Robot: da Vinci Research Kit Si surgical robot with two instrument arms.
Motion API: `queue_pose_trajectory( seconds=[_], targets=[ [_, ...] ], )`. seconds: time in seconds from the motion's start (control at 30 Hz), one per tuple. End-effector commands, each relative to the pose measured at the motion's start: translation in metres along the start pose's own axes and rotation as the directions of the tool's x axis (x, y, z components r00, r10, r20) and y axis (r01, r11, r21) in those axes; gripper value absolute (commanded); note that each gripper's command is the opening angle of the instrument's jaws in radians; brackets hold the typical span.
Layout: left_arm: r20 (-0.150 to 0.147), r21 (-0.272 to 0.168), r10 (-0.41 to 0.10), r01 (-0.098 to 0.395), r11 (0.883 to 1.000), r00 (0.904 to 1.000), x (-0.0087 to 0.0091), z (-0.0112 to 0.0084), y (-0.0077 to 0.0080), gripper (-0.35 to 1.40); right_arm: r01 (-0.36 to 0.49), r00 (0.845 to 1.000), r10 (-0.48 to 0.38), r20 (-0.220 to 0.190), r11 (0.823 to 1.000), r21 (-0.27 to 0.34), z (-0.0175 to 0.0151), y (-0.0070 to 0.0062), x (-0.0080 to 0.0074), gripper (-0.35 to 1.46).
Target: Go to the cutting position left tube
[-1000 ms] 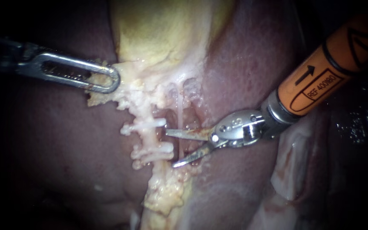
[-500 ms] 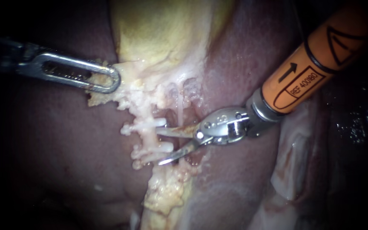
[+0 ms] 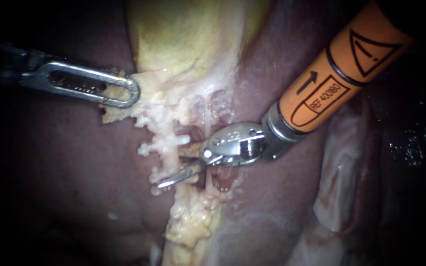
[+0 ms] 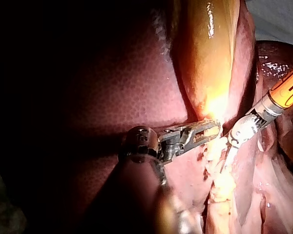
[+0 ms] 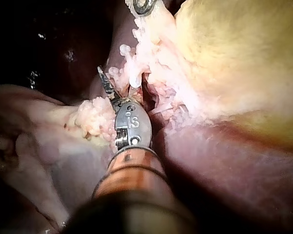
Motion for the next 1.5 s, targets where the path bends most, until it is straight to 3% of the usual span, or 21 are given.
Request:
queue_pose_trajectory(
  seconds=[0.03,0.6,1.1,1.5],
  targets=[
    [0.001,-0.001,0.000,0.000,1.000,1.0000,0.0000,0.0000,0.0000,-0.35,-0.011,1.000,0.011,-0.005,1.000,0.003,0.0002,0.0001,0.0001,1.30],
    [0.001,-0.001,0.000,0.000,1.000,1.0000,0.0000,0.0000,0.0000,-0.35,-0.035,0.999,0.036,-0.034,0.999,0.038,0.0018,0.0000,0.0012,1.28],
    [0.002,-0.002,0.000,0.000,1.000,1.0000,0.0000,-0.0001,-0.0001,-0.35,-0.039,0.996,0.051,-0.079,0.990,0.136,0.0020,-0.0027,0.0025,1.28],
    [0.002,-0.002,0.000,0.000,1.000,1.0000,0.0000,-0.0001,-0.0002,-0.35,-0.066,0.992,0.083,-0.098,0.983,0.169,0.0022,-0.0049,0.0044,1.26]
  ],
)
